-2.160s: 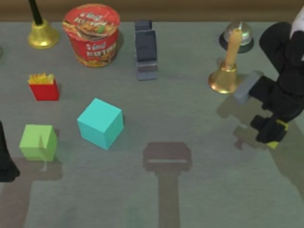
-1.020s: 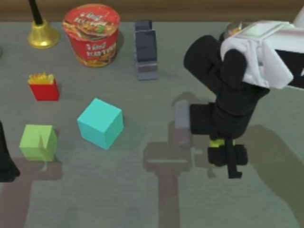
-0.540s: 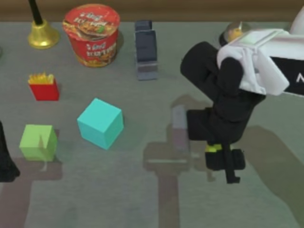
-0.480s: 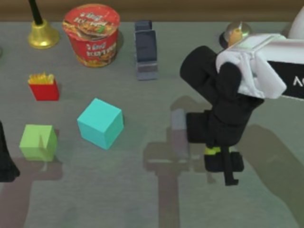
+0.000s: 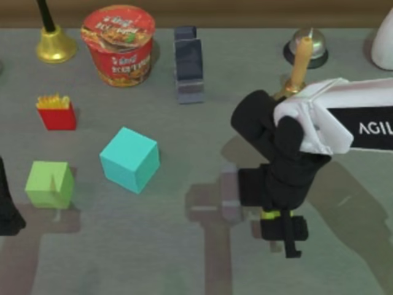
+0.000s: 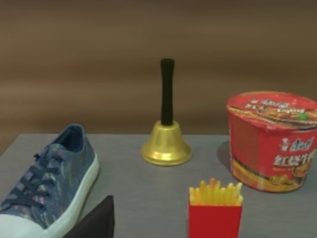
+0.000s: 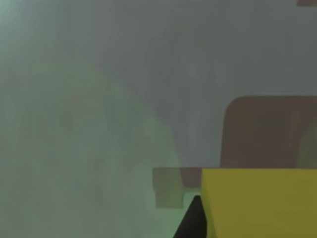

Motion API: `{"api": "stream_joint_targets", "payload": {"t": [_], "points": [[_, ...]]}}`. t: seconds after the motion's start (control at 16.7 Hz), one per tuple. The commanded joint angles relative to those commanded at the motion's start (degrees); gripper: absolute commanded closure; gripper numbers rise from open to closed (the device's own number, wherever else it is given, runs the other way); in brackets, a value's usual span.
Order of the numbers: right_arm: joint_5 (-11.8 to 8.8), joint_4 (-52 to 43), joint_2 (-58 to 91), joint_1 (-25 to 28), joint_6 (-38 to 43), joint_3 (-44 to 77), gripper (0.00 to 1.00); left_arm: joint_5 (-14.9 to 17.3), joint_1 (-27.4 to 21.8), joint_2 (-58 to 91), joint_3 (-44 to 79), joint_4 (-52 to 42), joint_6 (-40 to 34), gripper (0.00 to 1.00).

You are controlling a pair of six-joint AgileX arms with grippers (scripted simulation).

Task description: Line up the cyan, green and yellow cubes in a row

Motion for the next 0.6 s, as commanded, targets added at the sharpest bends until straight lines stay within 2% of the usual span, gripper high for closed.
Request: {"api": "stream_joint_targets", "payload": {"t": [0.06,0.6], "points": [[0.0,0.0,0.0,0.0,0.0,0.0,1.0,0.0,0.0,0.0,0.0,0.0,0.0,0.0],[0.0,0.0,0.0,0.0,0.0,0.0,0.32,0.0,0.0,0.0,0.0,0.0,0.0,0.0]]}}
